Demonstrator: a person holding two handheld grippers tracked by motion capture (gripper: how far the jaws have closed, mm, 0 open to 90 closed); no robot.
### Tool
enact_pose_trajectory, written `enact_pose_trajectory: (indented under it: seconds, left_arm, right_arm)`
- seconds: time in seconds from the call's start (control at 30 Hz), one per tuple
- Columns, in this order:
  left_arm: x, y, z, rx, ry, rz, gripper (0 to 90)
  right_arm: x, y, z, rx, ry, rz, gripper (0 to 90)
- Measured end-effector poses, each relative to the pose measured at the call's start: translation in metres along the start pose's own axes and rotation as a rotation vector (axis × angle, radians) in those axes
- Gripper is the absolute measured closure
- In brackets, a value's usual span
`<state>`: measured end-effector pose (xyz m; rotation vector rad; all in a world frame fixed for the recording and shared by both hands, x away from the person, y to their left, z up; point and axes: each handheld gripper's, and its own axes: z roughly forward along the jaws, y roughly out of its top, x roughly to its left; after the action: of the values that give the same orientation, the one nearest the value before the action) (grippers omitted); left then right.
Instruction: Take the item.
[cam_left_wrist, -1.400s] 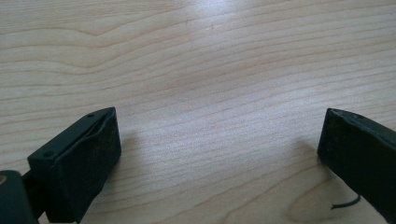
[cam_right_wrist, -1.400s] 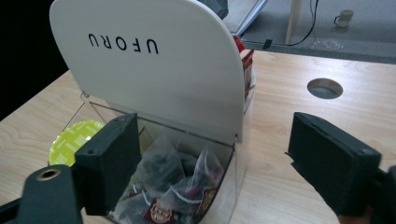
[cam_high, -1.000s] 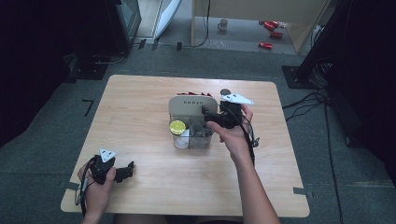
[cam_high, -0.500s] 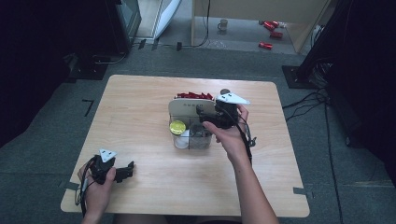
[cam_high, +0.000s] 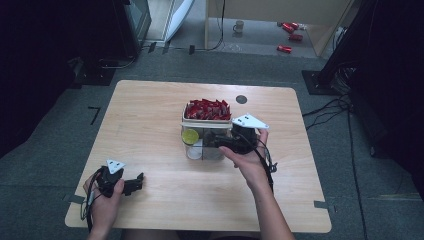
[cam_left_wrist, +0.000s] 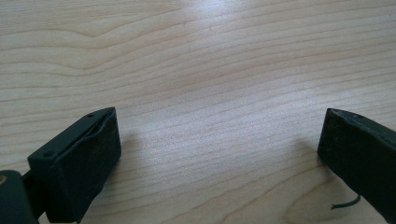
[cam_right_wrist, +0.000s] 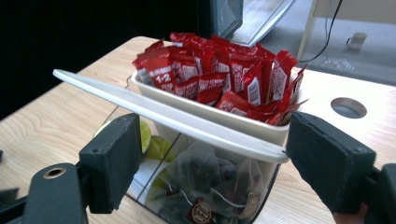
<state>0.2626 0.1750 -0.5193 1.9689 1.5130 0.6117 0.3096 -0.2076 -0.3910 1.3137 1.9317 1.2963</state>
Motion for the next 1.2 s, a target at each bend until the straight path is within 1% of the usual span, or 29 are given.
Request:
enact_pose_trajectory:
  seconds: [0.03, 0.07, 0.2, 0.23, 0.27, 0.3, 0.5, 0.57, 0.6, 0.63, 0.83, 0.87, 0.97, 1.0, 1.03, 1.07, 1.1, 1.13, 1.17, 1.2]
  left_arm:
    - [0.0, 0.0, 0.0, 0.0, 0.0, 0.0, 0.0]
    - [0.0, 0.0, 0.0, 0.0, 0.0, 0.0, 0.0]
    - [0.0, 0.0, 0.0, 0.001, -0.001, 0.0, 0.0]
    - [0.0, 0.0, 0.0, 0.002, -0.001, 0.0, 0.0]
    - [0.0, 0.0, 0.0, 0.002, -0.001, 0.0, 0.0]
    - [0.0, 0.0, 0.0, 0.002, -0.001, 0.0, 0.0]
    - [0.0, 0.0, 0.0, 0.0, 0.0, 0.0, 0.0]
    - [0.0, 0.0, 0.0, 0.001, 0.0, -0.001, 0.0]
    - [0.0, 0.0, 0.0, 0.001, -0.001, -0.002, 0.0]
    - [0.0, 0.0, 0.0, 0.001, -0.001, -0.002, 0.0]
    - [0.0, 0.0, 0.0, 0.002, -0.001, 0.001, 0.0]
    - [0.0, 0.0, 0.0, 0.002, -0.001, 0.0, 0.0]
    - [0.0, 0.0, 0.0, 0.002, -0.001, 0.0, 0.0]
    - [0.0, 0.0, 0.0, 0.002, -0.001, 0.0, 0.0]
    - [0.0, 0.0, 0.0, 0.002, -0.001, 0.0, 0.0]
    - [0.0, 0.0, 0.0, 0.002, -0.001, 0.0, 0.0]
    - [0.0, 0.0, 0.0, 0.002, -0.001, 0.0, 0.0]
    - [0.0, 0.0, 0.0, 0.002, -0.001, 0.0, 0.0]
    - [0.0, 0.0, 0.0, 0.002, -0.001, 0.0, 0.0]
    - [0.0, 0.0, 0.0, 0.002, -0.001, 0.0, 0.0]
  right_arm:
    - [0.003, -0.004, -0.001, 0.001, -0.013, -0.031, 18.9]
    - [0.003, -0.004, -0.001, 0.001, -0.013, -0.031, 18.9]
    - [0.009, -0.013, -0.003, 0.003, -0.038, -0.082, 17.2]
    - [0.008, -0.016, -0.003, 0.017, -0.043, -0.068, 17.1]
    - [0.007, -0.017, -0.004, 0.019, -0.038, -0.048, 17.1]
    - [0.007, -0.017, -0.004, 0.019, -0.038, -0.048, 17.1]
    - [-0.004, -0.03, -0.005, 0.029, -0.028, 0.016, 17.8]
    - [-0.007, -0.036, -0.004, 0.032, -0.025, 0.031, 17.9]
    - [-0.009, -0.042, -0.004, 0.041, -0.024, 0.039, 17.9]
    - [-0.009, -0.042, -0.004, 0.041, -0.024, 0.039, 17.9]
    - [-0.014, -0.06, -0.004, 0.066, -0.026, 0.059, 18.0]
    - [-0.017, -0.064, -0.005, 0.073, -0.031, 0.067, 17.9]
    - [-0.021, -0.07, -0.005, 0.081, -0.039, 0.074, 18.0]
    - [-0.025, -0.075, -0.006, 0.092, -0.05, 0.08, 18.1]
    - [-0.025, -0.075, -0.006, 0.092, -0.05, 0.08, 18.1]
    - [-0.031, -0.081, -0.006, 0.102, -0.067, 0.087, 18.3]
    - [-0.031, -0.081, -0.006, 0.102, -0.067, 0.087, 18.3]
    - [-0.037, -0.085, -0.006, 0.107, -0.081, 0.097, 18.7]
    - [-0.037, -0.085, -0.006, 0.107, -0.081, 0.097, 18.7]
    - [-0.043, -0.087, -0.006, 0.108, -0.102, 0.107, 19.8]
